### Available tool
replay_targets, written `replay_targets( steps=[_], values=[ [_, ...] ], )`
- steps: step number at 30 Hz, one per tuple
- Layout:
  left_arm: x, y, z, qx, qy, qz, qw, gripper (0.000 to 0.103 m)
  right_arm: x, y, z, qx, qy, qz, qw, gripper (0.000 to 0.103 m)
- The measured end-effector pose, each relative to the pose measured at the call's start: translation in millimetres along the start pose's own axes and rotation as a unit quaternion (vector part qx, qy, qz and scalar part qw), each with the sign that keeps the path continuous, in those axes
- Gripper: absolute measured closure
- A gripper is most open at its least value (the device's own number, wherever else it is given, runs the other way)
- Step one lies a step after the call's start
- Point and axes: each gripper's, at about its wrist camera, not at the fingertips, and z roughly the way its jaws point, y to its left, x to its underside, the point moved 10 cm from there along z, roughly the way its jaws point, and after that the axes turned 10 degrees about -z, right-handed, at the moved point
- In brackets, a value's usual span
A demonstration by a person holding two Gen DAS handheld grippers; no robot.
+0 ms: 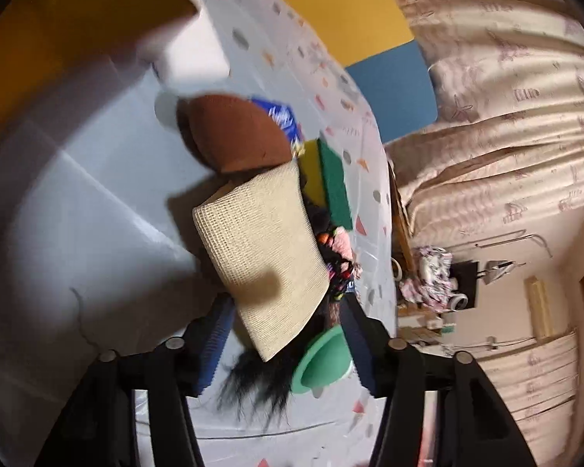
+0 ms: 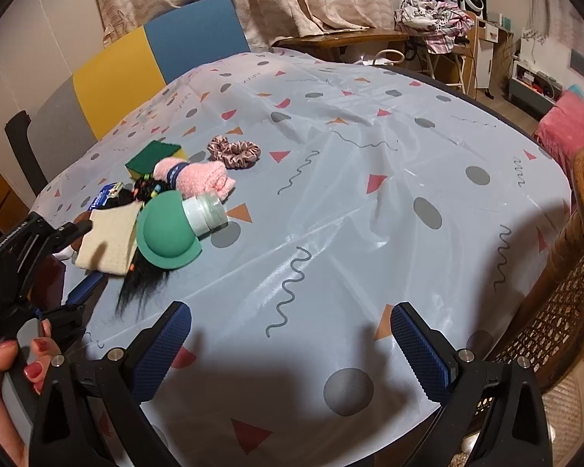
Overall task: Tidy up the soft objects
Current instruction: 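Grasp the beige knitted cloth edge with the left gripper and lift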
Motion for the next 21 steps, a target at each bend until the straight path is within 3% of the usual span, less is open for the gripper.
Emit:
replay_targets(
  steps=[6, 9, 10, 12, 13, 17, 18, 21],
  values=[
    [2, -1, 15, 0.028, 0.034, -0.044, 0.9980, 0.086, 2, 0, 2, 0.000, 0.005, 0.001, 1.000, 0.000],
    [7, -10, 11, 0.040, 0.032, -0.036, 0.9981, 0.086, 3, -1, 4, 0.001, 0.007, 0.003, 1.000, 0.000],
    [10, -7, 11, 0.013, 0.032, -0.023, 0.9991, 0.083, 3, -2, 4, 0.002, 0.008, 0.005, 1.000, 0.000],
    [14, 9, 8, -0.073, 0.019, -0.014, 0.9971, 0.066, 5, -2, 7, -0.001, 0.014, 0.008, 1.000, 0.000],
    [15, 9, 5, -0.072, 0.014, -0.014, 0.9972, 0.064, 6, -2, 8, -0.002, 0.017, 0.010, 1.000, 0.000],
    [20, -6, 9, -0.123, 0.007, 0.035, 0.9917, 0.039, 9, -3, 11, -0.005, 0.025, 0.013, 1.000, 0.000],
    [18, -11, 12, -0.123, 0.002, 0.030, 0.9919, 0.033, 9, -3, 11, -0.005, 0.025, 0.014, 1.000, 0.000],
    [5, -14, 23, -0.095, -0.014, 0.006, 0.9954, 0.030, 8, -5, 11, -0.006, 0.025, 0.018, 1.000, 0.000]
  ],
)
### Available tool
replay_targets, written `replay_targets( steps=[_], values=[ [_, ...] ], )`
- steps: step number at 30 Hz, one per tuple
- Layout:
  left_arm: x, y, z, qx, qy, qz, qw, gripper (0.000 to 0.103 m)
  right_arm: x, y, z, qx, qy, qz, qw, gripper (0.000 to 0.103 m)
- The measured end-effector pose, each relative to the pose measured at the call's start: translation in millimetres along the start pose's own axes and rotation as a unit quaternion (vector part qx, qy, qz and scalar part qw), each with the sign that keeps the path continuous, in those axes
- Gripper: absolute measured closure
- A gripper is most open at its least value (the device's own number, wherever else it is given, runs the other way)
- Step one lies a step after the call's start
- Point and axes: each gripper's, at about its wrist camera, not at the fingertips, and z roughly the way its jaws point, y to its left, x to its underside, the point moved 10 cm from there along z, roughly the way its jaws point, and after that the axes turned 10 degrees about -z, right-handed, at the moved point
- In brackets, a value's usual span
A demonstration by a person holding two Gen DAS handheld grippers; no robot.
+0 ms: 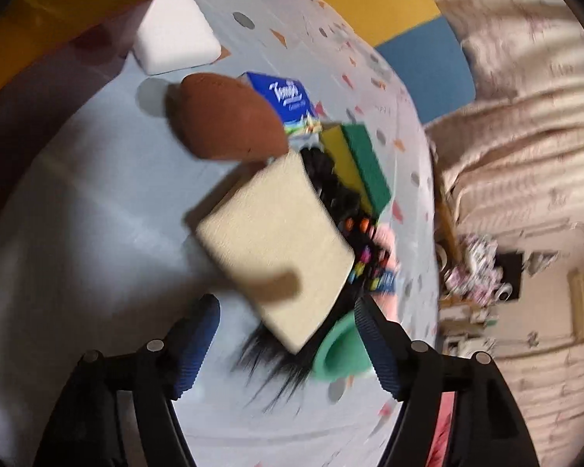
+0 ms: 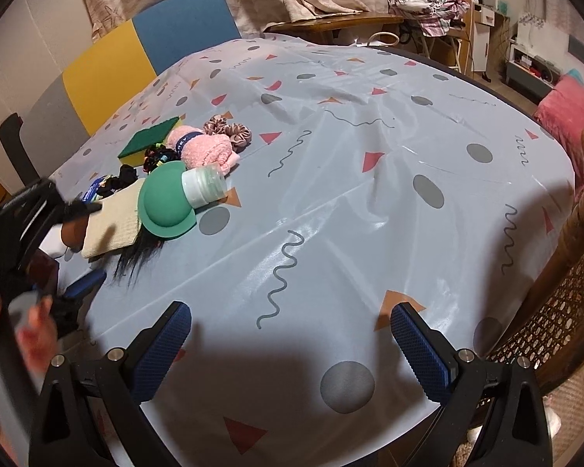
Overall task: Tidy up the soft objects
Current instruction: 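Grasp the beige knitted cloth edge with the left gripper and lift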
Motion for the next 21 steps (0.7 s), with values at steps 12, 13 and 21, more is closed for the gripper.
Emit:
replay_targets(
  steps=[12, 13, 21],
  values=[
    [-8, 8, 12, 0.074, 0.045, -0.031, 0.9958, 0.090, 2, -3, 8, -0.009, 0.008, 0.012, 1.000, 0.000],
    [-6, 5, 7, 0.078, 0.042, -0.024, 0.9958, 0.090, -1, -2, 7, -0.010, 0.002, 0.009, 1.000, 0.000],
    [13, -27, -52, 0.124, 0.034, 0.052, 0.9903, 0.091, -48, 27, 10, -0.023, -0.072, -0.042, 0.996, 0.000]
  ],
)
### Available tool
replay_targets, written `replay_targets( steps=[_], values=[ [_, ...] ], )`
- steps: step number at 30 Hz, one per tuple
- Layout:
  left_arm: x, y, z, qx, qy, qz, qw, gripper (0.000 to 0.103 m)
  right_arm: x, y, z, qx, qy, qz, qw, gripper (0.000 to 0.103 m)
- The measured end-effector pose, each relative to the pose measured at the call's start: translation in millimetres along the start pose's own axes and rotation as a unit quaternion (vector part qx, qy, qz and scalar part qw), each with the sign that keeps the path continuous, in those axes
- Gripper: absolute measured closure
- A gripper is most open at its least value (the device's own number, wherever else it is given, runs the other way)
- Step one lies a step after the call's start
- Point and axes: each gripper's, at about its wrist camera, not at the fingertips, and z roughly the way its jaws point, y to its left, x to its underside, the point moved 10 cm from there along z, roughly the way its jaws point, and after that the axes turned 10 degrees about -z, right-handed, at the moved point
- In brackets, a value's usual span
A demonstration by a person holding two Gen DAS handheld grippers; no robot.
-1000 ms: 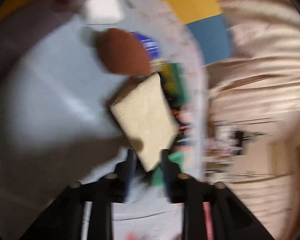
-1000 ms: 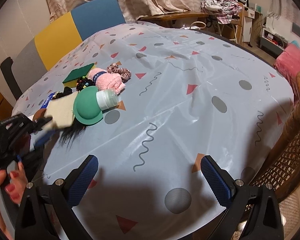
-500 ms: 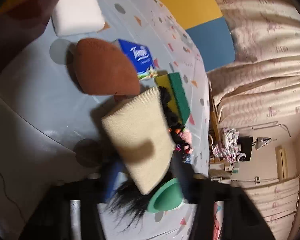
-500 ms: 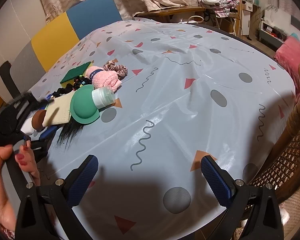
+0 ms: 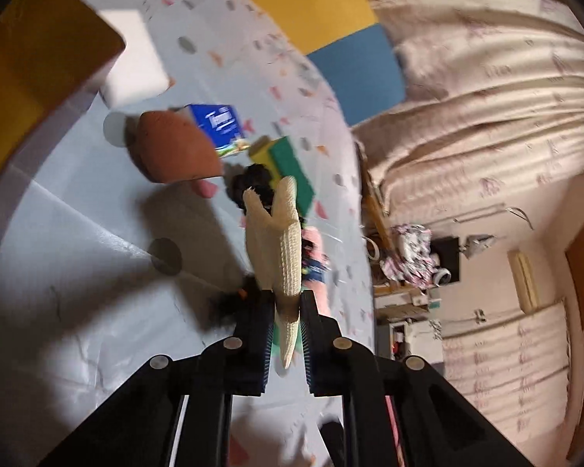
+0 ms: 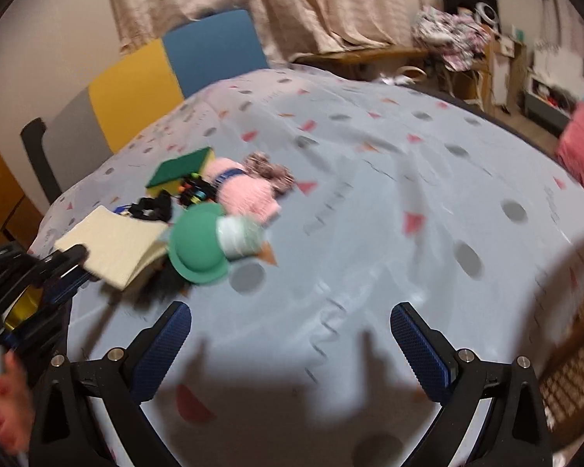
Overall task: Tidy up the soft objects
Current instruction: 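Grasp the beige knitted cloth edge with the left gripper and lift, then carry the beige cloth into the gold tray while the right gripper grasps the green-capped bottle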
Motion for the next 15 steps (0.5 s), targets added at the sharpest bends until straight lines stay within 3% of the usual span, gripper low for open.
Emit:
replay_targets(
  steps=[7, 15],
  values=[
    [-1, -13, -47, 0.020, -0.003, 0.048, 0.9986, 0.091, -30, 34, 37, 0.024, -0.007, -0.080, 0.996, 0.000],
    [4, 13, -49, -0.013, 0.026, 0.080, 0.9963, 0.091, -46, 56, 79, 0.028, 0.020, -0.129, 0.991, 0.000]
  ],
)
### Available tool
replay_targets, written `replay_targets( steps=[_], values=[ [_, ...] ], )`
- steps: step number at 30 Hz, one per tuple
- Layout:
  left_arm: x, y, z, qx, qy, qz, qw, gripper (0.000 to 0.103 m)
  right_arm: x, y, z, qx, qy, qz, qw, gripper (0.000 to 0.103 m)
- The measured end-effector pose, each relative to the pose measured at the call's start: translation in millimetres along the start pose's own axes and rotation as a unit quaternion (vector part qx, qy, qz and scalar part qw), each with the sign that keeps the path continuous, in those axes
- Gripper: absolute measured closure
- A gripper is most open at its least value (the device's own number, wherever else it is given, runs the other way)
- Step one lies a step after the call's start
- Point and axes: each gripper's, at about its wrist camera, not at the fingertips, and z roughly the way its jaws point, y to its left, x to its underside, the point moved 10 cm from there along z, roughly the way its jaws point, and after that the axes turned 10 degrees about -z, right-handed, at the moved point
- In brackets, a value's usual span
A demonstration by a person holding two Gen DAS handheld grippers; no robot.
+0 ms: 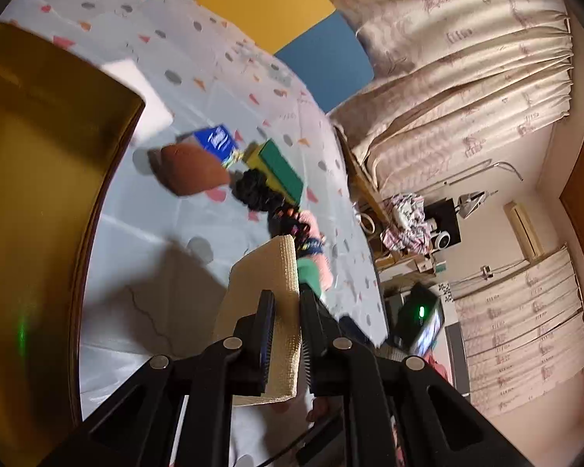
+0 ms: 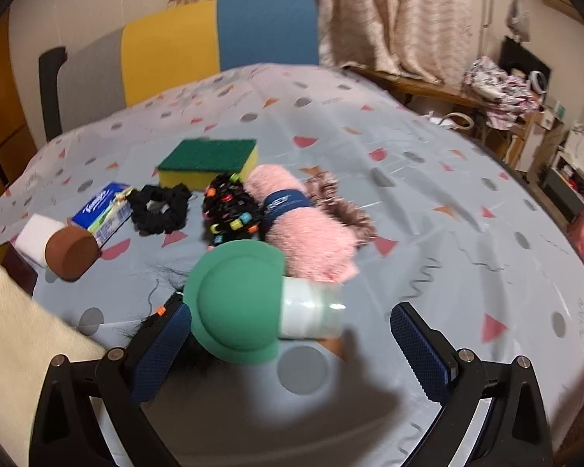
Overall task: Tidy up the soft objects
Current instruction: 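Carry the beige cloth into the gold tray while the right gripper grasps the green-capped bottle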
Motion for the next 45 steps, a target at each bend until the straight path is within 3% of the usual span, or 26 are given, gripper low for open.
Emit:
replay_targets(
  steps=[3, 5, 6, 10, 13, 15, 18, 25, 36, 41, 45],
  values=[
    [9, 13, 8, -0.027, 0.015, 0.004, 0.9995, 0.091, 1, 5, 13, -0.001, 0.020, -0.008, 1.000, 0.000],
    [11, 17, 11, -0.044, 0.016, 0.015, 0.9988, 0.091, 3, 6, 17, -0.006, 0.024, -0.008, 1.000, 0.007],
    [13, 20, 14, -0.062, 0.018, 0.027, 0.9975, 0.088, 3, 7, 18, -0.018, 0.019, -0.006, 1.000, 0.019],
    [20, 21, 23, -0.090, 0.031, 0.050, 0.9942, 0.077, 2, 9, 19, -0.028, 0.013, -0.009, 0.999, 0.022],
    [29, 16, 29, -0.090, 0.040, 0.073, 0.9924, 0.077, 3, 7, 17, -0.036, 0.006, -0.005, 0.999, 0.024],
    [30, 12, 26, -0.088, 0.032, 0.086, 0.9919, 0.087, 4, 7, 15, -0.036, 0.002, -0.007, 0.999, 0.024],
    [26, 11, 18, -0.088, 0.016, 0.093, 0.9917, 0.093, 7, 4, 12, -0.040, 0.002, 0.006, 0.999, 0.025],
    [11, -4, -15, -0.052, -0.017, 0.093, 0.9942, 0.094, 21, -1, -7, -0.055, -0.008, 0.046, 0.997, 0.025],
    [-11, 7, -64, -0.003, -0.032, 0.035, 0.9989, 0.096, 17, 14, -56, -0.072, -0.051, 0.057, 0.994, 0.025],
    [-37, 13, -106, 0.008, -0.072, 0.025, 0.9971, 0.096, 12, 35, -74, -0.092, -0.062, 0.052, 0.992, 0.025],
    [-67, 36, -143, -0.015, -0.120, 0.021, 0.9924, 0.096, 9, 62, -88, -0.116, -0.067, 0.042, 0.990, 0.025]
  ],
)
